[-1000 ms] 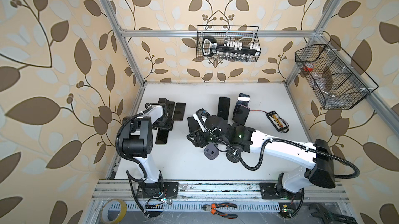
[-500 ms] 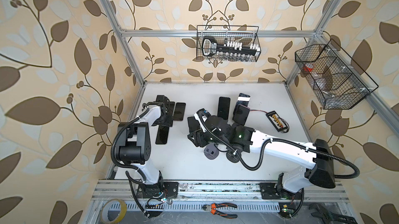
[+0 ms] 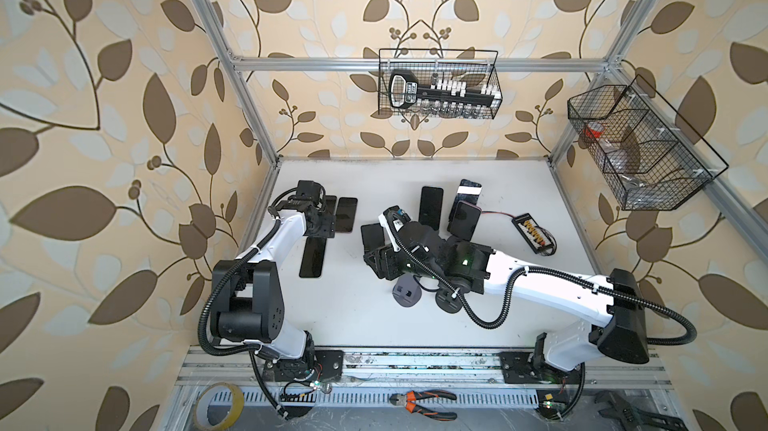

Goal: Remove the phone from the phone stand
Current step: Place the phone at the middle-left of the table, then remove the phone from the phone stand.

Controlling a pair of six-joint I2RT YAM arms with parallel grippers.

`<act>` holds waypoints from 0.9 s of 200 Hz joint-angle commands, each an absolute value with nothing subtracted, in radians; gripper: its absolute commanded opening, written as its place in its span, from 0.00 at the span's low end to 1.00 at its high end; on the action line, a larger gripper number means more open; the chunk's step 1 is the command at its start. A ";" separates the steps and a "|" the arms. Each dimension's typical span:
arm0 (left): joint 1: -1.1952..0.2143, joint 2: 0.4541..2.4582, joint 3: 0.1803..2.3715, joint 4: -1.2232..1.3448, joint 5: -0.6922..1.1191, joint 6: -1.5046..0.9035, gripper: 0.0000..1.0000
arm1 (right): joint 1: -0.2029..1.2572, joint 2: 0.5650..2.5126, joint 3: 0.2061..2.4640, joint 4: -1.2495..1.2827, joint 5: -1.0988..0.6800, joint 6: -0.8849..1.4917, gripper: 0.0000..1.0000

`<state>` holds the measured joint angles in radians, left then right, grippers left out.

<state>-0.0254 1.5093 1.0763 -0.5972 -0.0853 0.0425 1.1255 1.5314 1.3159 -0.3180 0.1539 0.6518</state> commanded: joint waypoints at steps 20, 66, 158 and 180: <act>-0.089 1.420 1.053 -0.566 -0.132 0.051 0.82 | 1.129 1.475 1.320 -0.333 0.235 0.652 0.65; -0.134 1.342 1.015 -0.520 -0.168 0.065 0.83 | 1.127 1.424 1.288 -0.332 0.301 0.641 0.65; -0.221 1.112 0.897 -0.394 -0.128 0.083 0.85 | 1.114 1.257 1.202 -0.377 0.445 0.637 0.67; -0.257 1.072 0.888 -0.380 -0.115 0.076 0.85 | 1.096 1.201 1.186 -0.444 0.462 0.637 0.68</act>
